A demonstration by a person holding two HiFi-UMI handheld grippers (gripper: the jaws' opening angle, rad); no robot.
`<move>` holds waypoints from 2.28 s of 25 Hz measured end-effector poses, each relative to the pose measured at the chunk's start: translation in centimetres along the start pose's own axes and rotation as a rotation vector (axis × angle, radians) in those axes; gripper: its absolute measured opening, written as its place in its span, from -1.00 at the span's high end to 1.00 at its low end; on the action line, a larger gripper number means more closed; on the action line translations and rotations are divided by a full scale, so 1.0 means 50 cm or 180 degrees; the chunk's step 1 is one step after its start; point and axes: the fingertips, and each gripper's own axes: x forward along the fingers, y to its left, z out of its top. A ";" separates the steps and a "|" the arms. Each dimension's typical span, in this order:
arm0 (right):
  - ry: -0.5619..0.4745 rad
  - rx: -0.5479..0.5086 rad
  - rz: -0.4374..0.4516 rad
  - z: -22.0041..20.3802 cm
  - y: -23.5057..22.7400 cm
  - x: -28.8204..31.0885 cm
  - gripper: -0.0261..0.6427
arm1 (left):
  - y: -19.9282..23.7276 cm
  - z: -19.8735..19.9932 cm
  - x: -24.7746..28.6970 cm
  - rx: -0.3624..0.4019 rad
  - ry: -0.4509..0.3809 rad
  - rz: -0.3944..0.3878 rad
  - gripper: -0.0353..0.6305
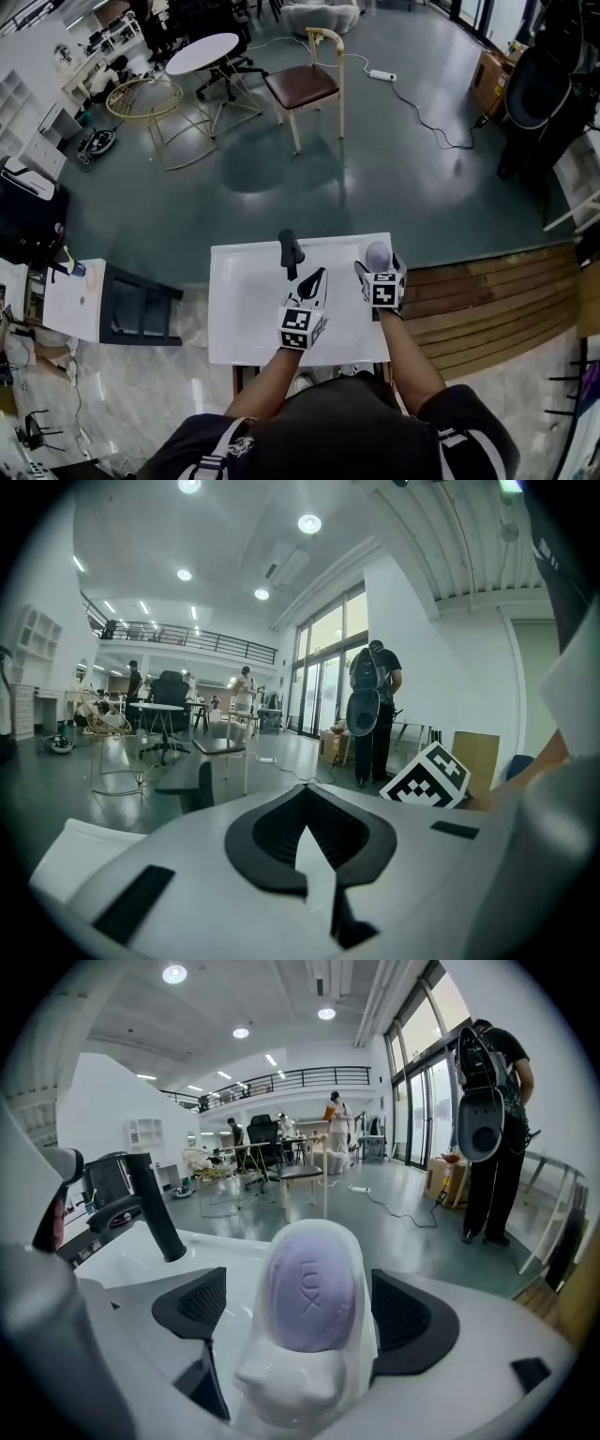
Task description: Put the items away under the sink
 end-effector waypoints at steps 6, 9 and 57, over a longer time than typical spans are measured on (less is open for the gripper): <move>0.0215 0.0067 -0.0045 -0.031 -0.012 0.043 -0.50 | -0.004 -0.020 0.013 -0.0001 0.0054 -0.0076 0.87; 0.0255 0.0083 -0.0021 -0.033 -0.008 0.056 -0.50 | -0.001 -0.029 0.014 -0.0002 0.0090 -0.0069 0.87; 0.0095 0.0147 0.0149 -0.033 0.148 -0.214 -0.47 | 0.008 -0.047 -0.216 -0.0076 0.0008 -0.0111 0.87</move>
